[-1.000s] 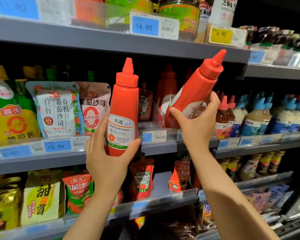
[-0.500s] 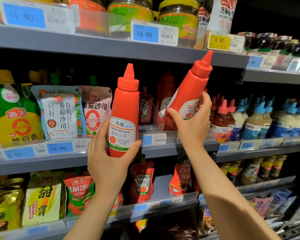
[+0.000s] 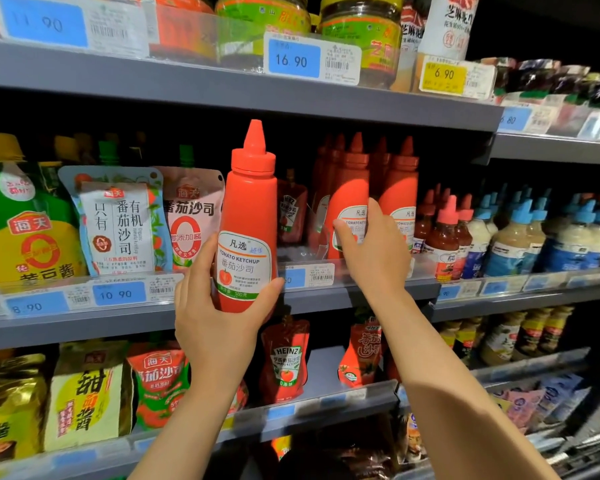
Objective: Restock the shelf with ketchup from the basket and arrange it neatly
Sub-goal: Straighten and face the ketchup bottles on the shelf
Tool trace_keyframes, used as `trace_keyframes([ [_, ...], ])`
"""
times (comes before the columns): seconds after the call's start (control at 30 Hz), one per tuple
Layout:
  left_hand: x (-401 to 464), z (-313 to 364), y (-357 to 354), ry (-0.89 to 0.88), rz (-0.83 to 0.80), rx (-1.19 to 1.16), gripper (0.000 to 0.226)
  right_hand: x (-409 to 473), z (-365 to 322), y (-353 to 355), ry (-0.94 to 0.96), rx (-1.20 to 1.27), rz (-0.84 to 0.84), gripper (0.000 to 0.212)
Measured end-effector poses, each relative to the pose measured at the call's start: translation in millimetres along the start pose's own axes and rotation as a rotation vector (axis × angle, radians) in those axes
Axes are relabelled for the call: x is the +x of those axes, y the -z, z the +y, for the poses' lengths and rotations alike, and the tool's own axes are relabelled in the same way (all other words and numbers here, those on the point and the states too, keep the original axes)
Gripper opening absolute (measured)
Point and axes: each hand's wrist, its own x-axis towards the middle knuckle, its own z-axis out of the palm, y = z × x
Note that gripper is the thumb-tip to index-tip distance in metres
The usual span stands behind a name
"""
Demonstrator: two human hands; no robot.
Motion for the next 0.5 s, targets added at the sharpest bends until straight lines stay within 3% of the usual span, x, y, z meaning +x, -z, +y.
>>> trace_keyframes([
  [0.2,1.0,3.1,0.9,0.018,0.011,-0.008,0.080,-13.8,-4.6,10.9,0.004,0.095,-0.041,0.067],
  [0.3,-4.1,10.8,-0.8,-0.007,0.021,0.026,0.078,-49.8,-13.8,41.5,-0.009,0.422,-0.010,0.054],
  [0.4,-17.4,26.5,-16.3,-0.156,-0.002,0.112,0.073,-89.8,-32.2,80.0,-0.166,0.821,-0.241,0.050],
  [0.5,-35.7,38.1,-50.0,-0.344,-0.026,0.157,0.065,-103.3,-32.6,96.4,-0.234,0.965,-0.290,0.044],
])
